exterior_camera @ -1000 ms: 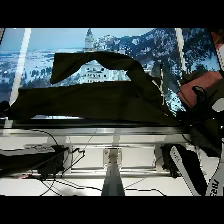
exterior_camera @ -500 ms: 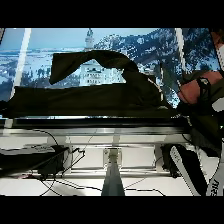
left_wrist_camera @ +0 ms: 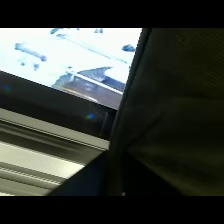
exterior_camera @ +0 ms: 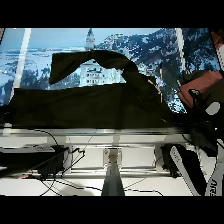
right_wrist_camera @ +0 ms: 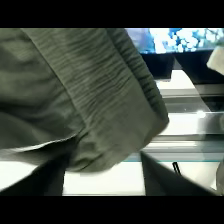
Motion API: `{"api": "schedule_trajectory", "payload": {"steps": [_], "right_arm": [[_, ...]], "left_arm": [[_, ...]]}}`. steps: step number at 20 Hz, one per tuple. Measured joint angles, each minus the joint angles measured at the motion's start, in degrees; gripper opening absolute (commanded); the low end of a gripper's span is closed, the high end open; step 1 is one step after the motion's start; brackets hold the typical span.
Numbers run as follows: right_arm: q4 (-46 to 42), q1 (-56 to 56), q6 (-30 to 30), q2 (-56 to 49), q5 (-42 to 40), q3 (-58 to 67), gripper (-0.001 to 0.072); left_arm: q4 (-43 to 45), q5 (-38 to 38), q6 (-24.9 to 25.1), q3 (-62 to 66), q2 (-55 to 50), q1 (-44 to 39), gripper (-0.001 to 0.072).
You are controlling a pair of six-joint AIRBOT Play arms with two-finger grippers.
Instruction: Fold the clothes and pants, and hang the long-sleeved shirts on hangers.
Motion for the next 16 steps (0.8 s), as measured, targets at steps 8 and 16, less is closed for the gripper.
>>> {"api": "schedule_trajectory", "payload": {"steps": [8, 16], "right_arm": [[1.38, 0.0, 1.4, -0.76, -9.84, 5.16, 0.0513], [7.87, 0.0, 2.95, -4.11, -23.15, 9.57, 0.0513]], "left_arm": [[-1.2, -1.62, -2.03, 0.87, 1.6, -2.71, 0.0694], [-29.57, 2.1, -2.51, 3.34, 1.09, -14.21, 0.0694]]}}
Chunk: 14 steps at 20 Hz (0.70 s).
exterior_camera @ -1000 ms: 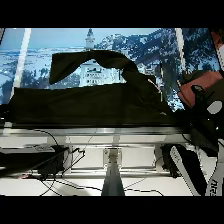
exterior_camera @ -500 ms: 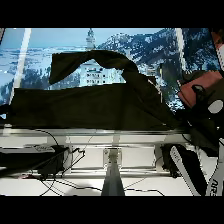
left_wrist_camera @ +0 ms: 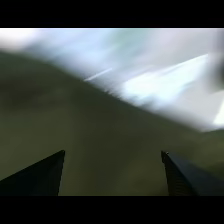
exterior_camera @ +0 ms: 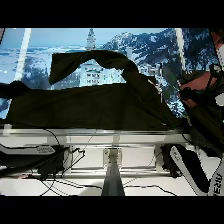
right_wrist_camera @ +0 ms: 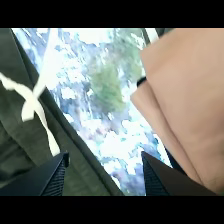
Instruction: Fold the clothes and pants, and hang the long-sleeved shirts on hangers.
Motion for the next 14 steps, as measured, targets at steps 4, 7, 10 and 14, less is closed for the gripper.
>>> {"api": "schedule_trajectory", "payload": {"steps": [4, 7, 10, 14], "right_arm": [[0.9, 0.0, 0.11, -0.66, -1.4, 0.26, 0.0512], [1.11, 0.0, 0.13, -0.81, -2.08, 0.33, 0.0512], [1.27, 0.0, 0.15, -0.87, -3.08, 0.33, 0.0512], [1.31, 0.0, 0.2, -0.87, -4.74, 0.33, 0.0512]], "left_arm": [[-7.63, 4.74, -0.13, 0.17, -3.72, -8.04, 0.0694], [-9.77, 9.44, -0.13, 0.2, -6.67, -12.44, 0.0687], [-10.78, 12.96, -0.13, 0.2, -9.16, -14.93, 0.0433], [-11.17, 12.66, 1.75, 0.83, -10.58, -16.44, 0.0022]]}}
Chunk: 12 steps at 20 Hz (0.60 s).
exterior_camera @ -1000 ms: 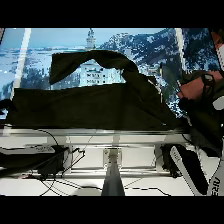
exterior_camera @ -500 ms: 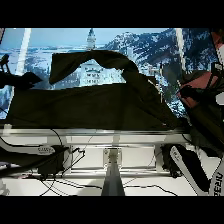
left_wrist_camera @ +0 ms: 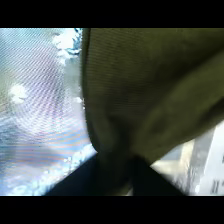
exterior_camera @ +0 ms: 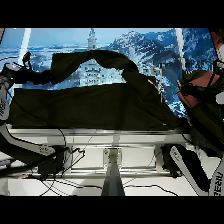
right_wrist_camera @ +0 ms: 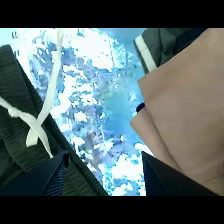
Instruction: Fold the clothes and pants, and hang the long-sleeved shirts on hangers.
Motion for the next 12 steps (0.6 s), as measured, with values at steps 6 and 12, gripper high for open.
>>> {"api": "schedule_trajectory", "payload": {"steps": [6, 12], "right_arm": [[0.07, 0.0, 0.0, 0.0, -2.84, 0.0, 0.0512], [0.07, 0.0, 0.11, 0.0, -4.0, 0.0, 0.0511]], "left_arm": [[-4.31, -15.26, 4.76, 10.69, -0.24, 0.09, 0.0021], [-34.6, -27.39, 9.33, 25.97, 2.95, 5.99, 0.002]]}}
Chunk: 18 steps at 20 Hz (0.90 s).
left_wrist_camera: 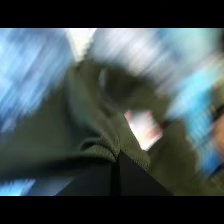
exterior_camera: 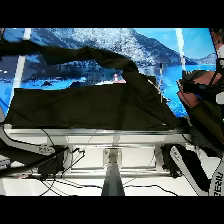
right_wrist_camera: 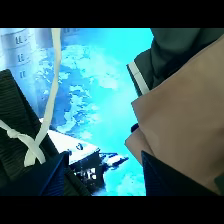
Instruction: Fold the clothes and pants, and hang the long-sleeved shirts on hangers.
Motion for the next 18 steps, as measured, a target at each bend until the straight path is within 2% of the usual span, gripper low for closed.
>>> {"api": "schedule_trajectory", "payload": {"steps": [3, 5, 8, 11, 14, 18], "right_arm": [[-0.17, 0.0, 0.13, -0.44, -0.17, -0.04, 0.051], [-1.11, -0.28, 0.61, -2.4, -0.37, -0.24, 0.049], [0.79, -1.33, 0.94, -8.98, 1.31, -0.15, 0.0483], [11.69, -1.7, -7.61, -17.29, 5.99, 1.88, 0.0484], [24.26, -1.84, -17.49, -25.38, 11.37, 5.81, 0.0496], [33.83, -0.9, -24.26, -34.12, 12.94, 13.16, 0.0496]], "left_arm": [[-15.41, 1.22, 0.9, 2.97, 3.06, 3.82, 0.002], [-18.75, 2.54, 0.52, 3.82, 4.55, 5.81, 0.0019], [-14.19, 3.58, -3.8, 4.37, 5.57, 7.19, 0.002], [-4.87, 3.93, -6.86, 4.59, 5.97, 7.26, 0.002], [0.68, 4.22, -8.39, 4.66, 6.03, 6.84, 0.0021], [3.41, 4.26, -9.18, 4.66, 6.01, 6.29, 0.002]]}}
